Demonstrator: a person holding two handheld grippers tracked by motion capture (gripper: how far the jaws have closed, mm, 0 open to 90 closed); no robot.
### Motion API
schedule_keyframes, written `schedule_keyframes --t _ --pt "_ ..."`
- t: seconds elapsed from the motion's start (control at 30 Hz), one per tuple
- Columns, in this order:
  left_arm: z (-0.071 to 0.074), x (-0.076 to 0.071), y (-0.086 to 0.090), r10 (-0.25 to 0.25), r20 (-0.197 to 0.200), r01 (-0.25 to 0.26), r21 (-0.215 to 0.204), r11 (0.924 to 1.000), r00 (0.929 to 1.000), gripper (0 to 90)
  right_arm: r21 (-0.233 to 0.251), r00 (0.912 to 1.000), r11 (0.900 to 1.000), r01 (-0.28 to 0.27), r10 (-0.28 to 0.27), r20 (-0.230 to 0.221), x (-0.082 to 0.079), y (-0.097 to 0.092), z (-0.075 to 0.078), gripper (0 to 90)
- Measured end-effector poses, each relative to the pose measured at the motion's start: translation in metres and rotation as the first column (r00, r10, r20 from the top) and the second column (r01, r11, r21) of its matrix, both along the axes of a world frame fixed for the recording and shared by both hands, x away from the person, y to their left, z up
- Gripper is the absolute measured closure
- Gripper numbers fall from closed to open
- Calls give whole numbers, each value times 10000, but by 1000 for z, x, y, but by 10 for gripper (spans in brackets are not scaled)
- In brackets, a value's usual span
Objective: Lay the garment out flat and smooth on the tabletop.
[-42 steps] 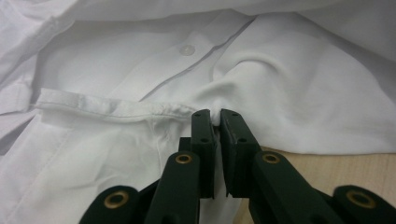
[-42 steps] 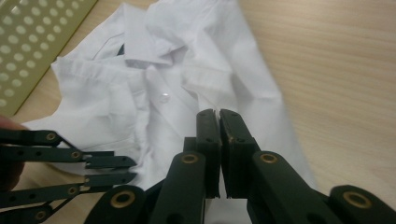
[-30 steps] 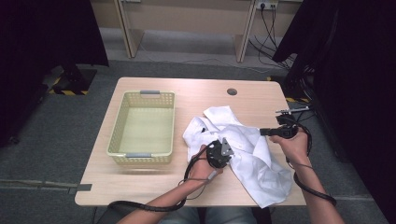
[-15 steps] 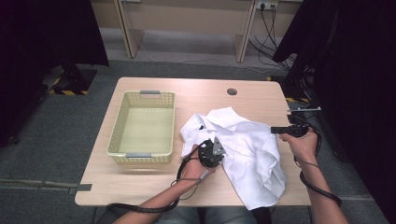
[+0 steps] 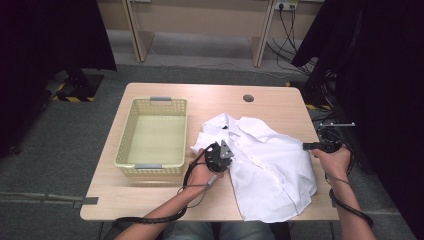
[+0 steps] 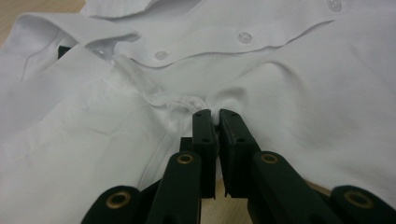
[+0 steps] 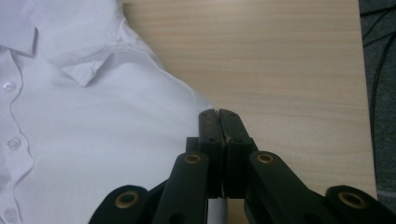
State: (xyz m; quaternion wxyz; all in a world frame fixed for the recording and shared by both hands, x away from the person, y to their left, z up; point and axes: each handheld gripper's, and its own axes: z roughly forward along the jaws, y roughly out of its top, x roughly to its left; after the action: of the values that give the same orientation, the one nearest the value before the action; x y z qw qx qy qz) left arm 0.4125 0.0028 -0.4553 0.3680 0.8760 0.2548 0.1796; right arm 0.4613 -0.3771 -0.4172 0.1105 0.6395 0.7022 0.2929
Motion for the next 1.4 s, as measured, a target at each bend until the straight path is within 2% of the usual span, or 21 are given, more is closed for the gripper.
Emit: schedule_keyframes --t 0.23,0.3,0.37,0.4,0.47,0.57,0.7,0.73,0.93,1.1,1.23,1.4 --pt "4 9 4 343 177 -346 142 9993 9993 851 -420 9989 9990 124 -143 -447 -7 -8 -7 887" --pt "5 11 5 477 175 -479 78 9988 9987 851 -696 9979 9975 83 -127 -635 -9 -9 -10 886" --pt "5 12 6 486 242 -488 74 9988 9985 848 -766 9952 9970 -111 36 -975 -9 -9 -12 882" --pt "5 12 6 484 239 -485 50 9988 9985 844 -806 9948 9966 -198 116 -1008 -10 -8 -13 867" --pt "4 11 4 448 256 -446 -67 9990 9987 824 -1121 9960 9934 -251 152 -881 -11 -5 -11 807" --pt "4 8 0 404 167 -399 -319 9987 9990 753 -1337 9988 9906 -302 249 -412 -10 1 -5 704" --pt "5 6 -3 477 149 -469 -533 9975 9987 636 -1511 9980 9871 -536 578 236 -11 11 5 643" --pt "5 7 -4 507 116 -500 -534 9973 9986 620 -1506 9970 9863 -670 721 284 -11 15 6 630" --pt "3 12 -7 769 -497 -814 -961 9920 9958 546 -1292 9914 9832 -1286 1304 61 -7 33 1 611" --pt "1 16 -12 924 -823 -1010 -1073 9891 9923 478 -1164 9867 9798 -1628 1616 -200 -2 47 -11 592" --pt "-2 19 -15 1057 -1260 -1206 -1173 9857 9864 466 -1076 9820 9762 -1884 1855 -364 2 56 -19 579" --pt "-5 20 -18 1086 -1526 -1276 -1209 9844 9823 483 -1159 9765 9702 -2129 2073 -592 4 64 -27 572"
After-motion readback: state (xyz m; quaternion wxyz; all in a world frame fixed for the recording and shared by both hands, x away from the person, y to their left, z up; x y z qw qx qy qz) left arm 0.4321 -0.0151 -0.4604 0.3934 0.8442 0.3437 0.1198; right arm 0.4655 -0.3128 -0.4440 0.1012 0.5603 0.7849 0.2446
